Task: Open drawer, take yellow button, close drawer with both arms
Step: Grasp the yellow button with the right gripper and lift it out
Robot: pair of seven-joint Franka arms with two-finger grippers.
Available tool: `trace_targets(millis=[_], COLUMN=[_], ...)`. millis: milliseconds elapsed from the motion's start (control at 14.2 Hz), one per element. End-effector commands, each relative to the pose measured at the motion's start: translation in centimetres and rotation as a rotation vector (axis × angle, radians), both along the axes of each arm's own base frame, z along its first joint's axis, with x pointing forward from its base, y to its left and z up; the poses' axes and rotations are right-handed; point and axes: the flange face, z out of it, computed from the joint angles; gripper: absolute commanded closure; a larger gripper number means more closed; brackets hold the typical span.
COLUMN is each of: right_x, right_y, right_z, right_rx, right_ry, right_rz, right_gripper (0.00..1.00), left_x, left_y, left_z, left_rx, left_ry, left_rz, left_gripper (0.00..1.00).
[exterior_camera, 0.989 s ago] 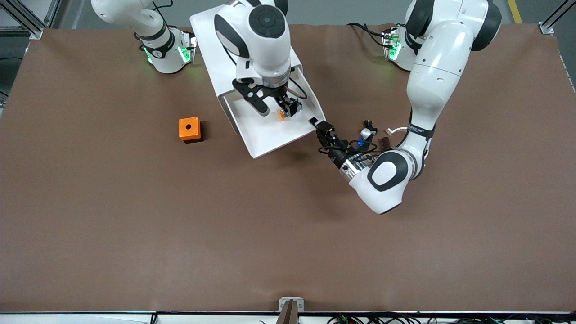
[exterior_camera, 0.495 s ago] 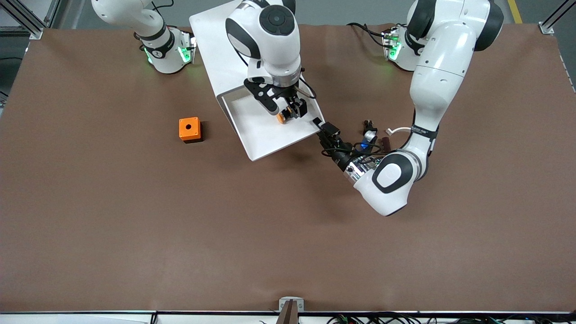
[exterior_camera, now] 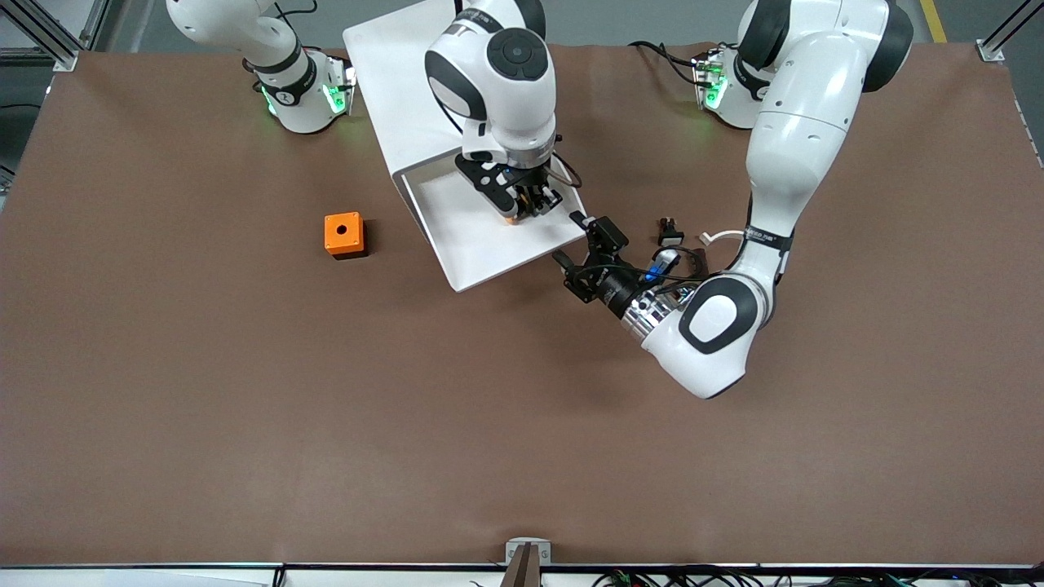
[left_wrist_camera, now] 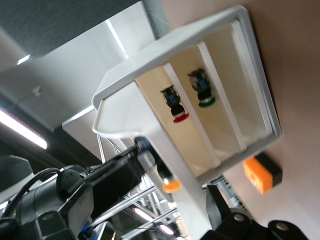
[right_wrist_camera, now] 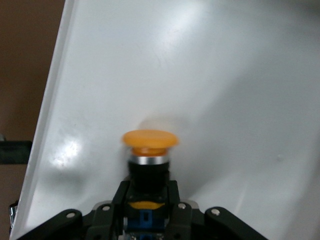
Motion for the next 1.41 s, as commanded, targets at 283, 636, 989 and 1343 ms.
trace_targets(millis=[283,636,989,1343], right_x=[5.7,17.1,23.6,25.5], right_y=[-4.3,-21.6,-36.3,-47.1], right_z=[3.4,5.7,2.0,-6.4], right_rx=[-0.017,-0.002,0.0,-0.049], right_ry=[0.021,0.102,0.069,0.017], right_rz=[0.111,0.347,0.502,0.667], right_gripper=[1.0,1.0,1.0,1.0], left_x=[5.2,5.6,5.0,5.7], left_y=[5.9,5.6,3.2,0.6], left_z=[3.4,8.4,12.5,14.2], left_rx=[-0.197,-0.216,-0.09,0.052], left_ry=[-0.413,-0.777,-1.087,-1.377], left_rz=[0.053,-0.112,-0.332,-0.517], left_gripper=[0.01,0.01,0.01,0.01])
